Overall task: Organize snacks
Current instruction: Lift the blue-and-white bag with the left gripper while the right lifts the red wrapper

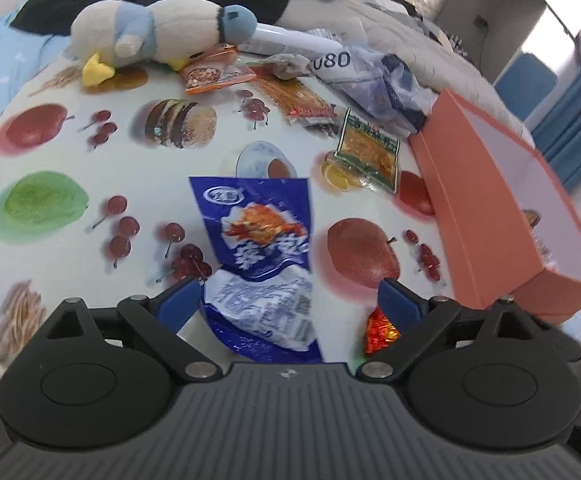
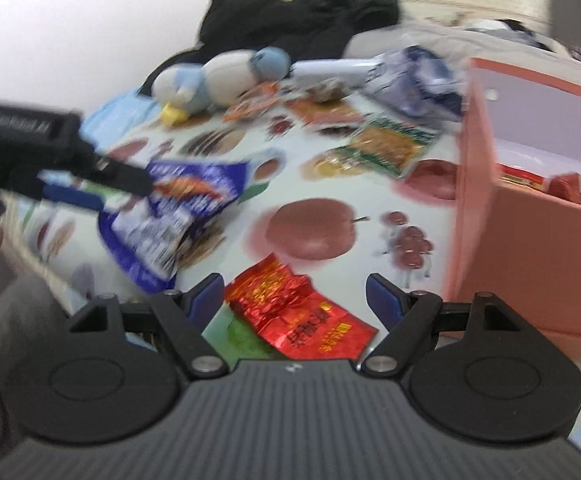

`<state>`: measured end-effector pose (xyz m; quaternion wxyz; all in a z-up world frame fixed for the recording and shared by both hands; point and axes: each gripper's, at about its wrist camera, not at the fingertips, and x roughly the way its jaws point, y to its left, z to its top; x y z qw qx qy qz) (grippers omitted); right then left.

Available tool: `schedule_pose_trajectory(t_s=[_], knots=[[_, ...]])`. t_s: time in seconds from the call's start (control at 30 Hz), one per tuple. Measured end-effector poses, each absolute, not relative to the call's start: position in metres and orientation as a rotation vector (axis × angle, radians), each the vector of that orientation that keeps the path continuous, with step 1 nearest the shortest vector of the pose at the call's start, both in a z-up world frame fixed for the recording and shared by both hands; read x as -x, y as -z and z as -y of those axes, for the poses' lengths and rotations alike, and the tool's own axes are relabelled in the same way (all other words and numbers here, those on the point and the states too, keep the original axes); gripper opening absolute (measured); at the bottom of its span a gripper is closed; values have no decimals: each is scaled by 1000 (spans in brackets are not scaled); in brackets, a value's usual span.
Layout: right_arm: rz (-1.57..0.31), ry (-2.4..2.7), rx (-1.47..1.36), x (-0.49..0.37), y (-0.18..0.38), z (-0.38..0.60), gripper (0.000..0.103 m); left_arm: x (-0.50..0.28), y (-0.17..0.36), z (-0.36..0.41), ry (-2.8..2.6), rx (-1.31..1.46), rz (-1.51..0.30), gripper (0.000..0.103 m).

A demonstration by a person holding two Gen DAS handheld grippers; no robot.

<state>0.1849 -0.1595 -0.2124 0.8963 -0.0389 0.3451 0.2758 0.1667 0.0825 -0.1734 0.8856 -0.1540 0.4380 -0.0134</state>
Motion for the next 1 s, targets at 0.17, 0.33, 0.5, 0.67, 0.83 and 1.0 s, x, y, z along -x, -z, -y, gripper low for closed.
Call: schedule_pose_trajectory(t_s=[0.17,0.33,0.5,0.67,0.83,1.0], knots=[[-742,-632,218,-193,226,137,80,-180,193,-78,-25,246,-972,97],[-750,-624,266,-200,236,125,80,-189,208,-83,-20,272,-973,97],[-752,-619,243,-201,241,122,72,-194,213,-80,-25,277,-919,96],[-754,-600,222,-199,240,119,64,-197,219,-81,-38,287,-896,83],[-762,-577,202,-199,238,119,62,-195,221,-75,-36,273,-877,67],[-770,-530,161,-198,234,125,62,-189,213,-73,-24,273,-862,62]])
